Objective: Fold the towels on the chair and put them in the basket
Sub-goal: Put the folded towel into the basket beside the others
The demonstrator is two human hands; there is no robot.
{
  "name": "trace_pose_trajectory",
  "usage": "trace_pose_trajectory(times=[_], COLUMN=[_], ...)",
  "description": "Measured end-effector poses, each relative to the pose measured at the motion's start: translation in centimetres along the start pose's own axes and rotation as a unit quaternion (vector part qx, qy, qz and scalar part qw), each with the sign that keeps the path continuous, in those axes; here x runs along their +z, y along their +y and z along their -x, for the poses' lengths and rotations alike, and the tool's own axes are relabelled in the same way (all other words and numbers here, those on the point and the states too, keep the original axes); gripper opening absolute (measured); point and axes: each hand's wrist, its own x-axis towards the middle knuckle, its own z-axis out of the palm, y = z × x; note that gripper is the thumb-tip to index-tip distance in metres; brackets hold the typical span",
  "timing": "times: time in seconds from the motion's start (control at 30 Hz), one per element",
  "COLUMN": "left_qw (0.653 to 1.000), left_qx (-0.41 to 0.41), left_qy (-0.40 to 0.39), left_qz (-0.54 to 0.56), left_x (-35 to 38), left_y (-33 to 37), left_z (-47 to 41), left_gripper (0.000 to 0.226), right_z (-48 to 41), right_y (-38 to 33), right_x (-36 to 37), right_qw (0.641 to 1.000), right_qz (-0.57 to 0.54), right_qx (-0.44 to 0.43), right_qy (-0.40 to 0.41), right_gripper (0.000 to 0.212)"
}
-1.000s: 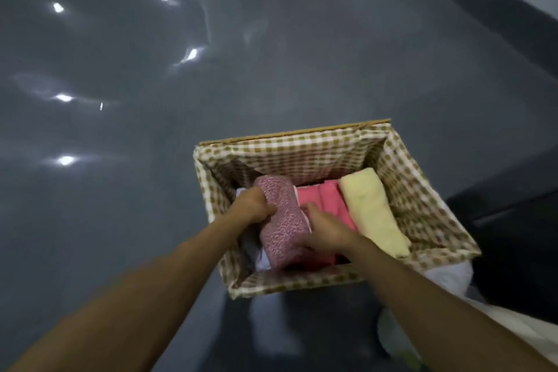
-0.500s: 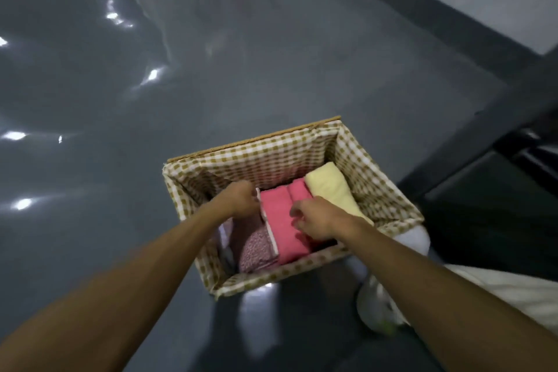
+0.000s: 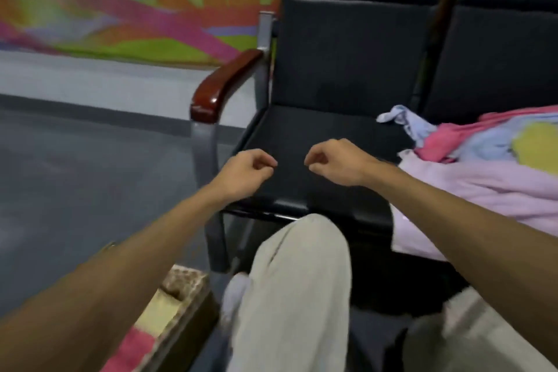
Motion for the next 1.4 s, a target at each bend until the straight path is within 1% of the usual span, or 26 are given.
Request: trace_pose_trajectory(times=[0.1,0.2,0.3,0.33,0.37,0.43,0.47,0.53,0.57,0.6,0.63,0.67,0.7,0.77,0.83,0.87,0.93,1.0,1.07,1.1,1.13,1.2,1.23,1.3,1.37,1.4], left_qw=[0.996,0.984,0.97,0.965,0.96,0.954,0.951,0.945,0.941,0.938,0.935,0.936,0.94,0.95,0.952,0.951,0.952,0.959,0.964,0.96,0.955,0.944,0.941,0.946,0.956,0.961], left_qx=[0.051,0.086,0.115,0.126,0.138,0.162,0.173,0.196,0.209,0.223,0.231,0.229,0.222,0.212,0.229,0.243,0.262,0.244,0.179,0.147,0.122,0.081,0.066,0.03,-0.005,-0.023], left_qy=[-0.07,-0.155,-0.211,-0.226,-0.24,-0.251,-0.255,-0.264,-0.263,-0.261,-0.257,-0.246,-0.23,-0.196,-0.173,-0.164,-0.147,-0.144,-0.166,-0.177,-0.179,-0.167,-0.155,-0.115,-0.074,-0.062], left_qz=[-0.013,-0.028,-0.04,-0.039,-0.036,-0.027,-0.015,-0.004,-0.023,-0.053,-0.084,-0.107,-0.12,-0.117,-0.104,-0.095,-0.058,0.013,0.107,0.157,0.202,0.272,0.294,0.302,0.283,0.269], left_x=[5.6,11.2,16.8,18.8,20.8,24.6,26.4,29.7,31.0,32.1,33.0,33.6,33.9,33.5,32.1,31.0,28.3,25.0,21.4,19.6,17.8,14.6,13.1,10.6,8.6,7.8], left_y=[5.3,9.2,11.6,12.3,13.1,14.7,15.6,17.2,17.8,18.2,18.4,18.6,18.7,18.8,19.1,19.2,19.4,19.4,18.7,18.1,17.4,15.9,15.1,12.8,10.1,8.8], left_z=[-3.5,-5.8,-8.0,-8.8,-9.5,-10.7,-11.2,-12.1,-12.6,-13.0,-13.2,-13.3,-13.3,-12.7,-12.1,-11.9,-11.7,-11.4,-11.3,-11.1,-11.0,-10.6,-10.5,-10.4,-10.5,-10.6], left_gripper=[0.017,0.026,0.027,0.029,0.032,0.044,0.051,0.068,0.075,0.08,0.079,0.074,0.064,0.037,0.017,0.013,0.017,0.021,0.017,0.017,0.017,0.017,0.016,0.015,0.031,0.038], right_z=[3.7,7.0,10.0,10.9,11.9,13.7,14.4,15.4,15.7,15.9,16.1,16.2,16.3,16.5,16.5,16.4,15.8,14.7,12.9,11.6,10.3,7.1,5.3,1.4,-2.5,-4.3], right_y=[6.8,13.3,19.2,21.0,22.6,25.2,26.3,28.3,29.2,29.9,30.4,30.8,31.0,30.6,29.8,29.0,27.5,25.6,23.6,22.7,21.8,19.8,18.7,16.2,13.4,12.1], right_x=[-2.9,-4.2,-4.9,-5.0,-4.9,-4.6,-4.5,-4.2,-4.0,-3.9,-3.8,-3.7,-3.7,-4.0,-4.7,-5.2,-6.0,-6.8,-7.5,-7.8,-8.0,-8.3,-8.3,-8.2,-7.9,-7.5], right_qw=[0.995,0.985,0.96,0.948,0.937,0.912,0.906,0.905,0.901,0.895,0.889,0.883,0.877,0.871,0.873,0.873,0.878,0.897,0.919,0.928,0.935,0.946,0.952,0.968,0.979,0.984], right_qz=[-0.007,-0.007,0.008,0.027,0.07,0.168,0.174,0.107,0.07,0.05,0.055,0.082,0.113,0.138,0.131,0.127,0.113,0.095,0.073,0.067,0.065,0.057,0.056,0.084,0.104,0.092], right_qx=[0.077,0.154,0.253,0.287,0.321,0.369,0.382,0.404,0.416,0.426,0.434,0.435,0.434,0.421,0.399,0.385,0.348,0.297,0.231,0.199,0.169,0.113,0.086,0.037,0.011,-0.006], right_qy=[0.057,0.078,0.124,0.132,0.12,0.063,0.055,0.083,0.106,0.124,0.138,0.156,0.176,0.211,0.248,0.27,0.308,0.314,0.312,0.309,0.305,0.3,0.288,0.235,0.175,0.156], right_gripper=[0.02,0.021,0.03,0.035,0.044,0.072,0.083,0.094,0.094,0.088,0.076,0.057,0.04,0.018,0.008,0.006,0.004,0.006,0.006,0.006,0.011,0.014,0.014,0.016,0.027,0.035])
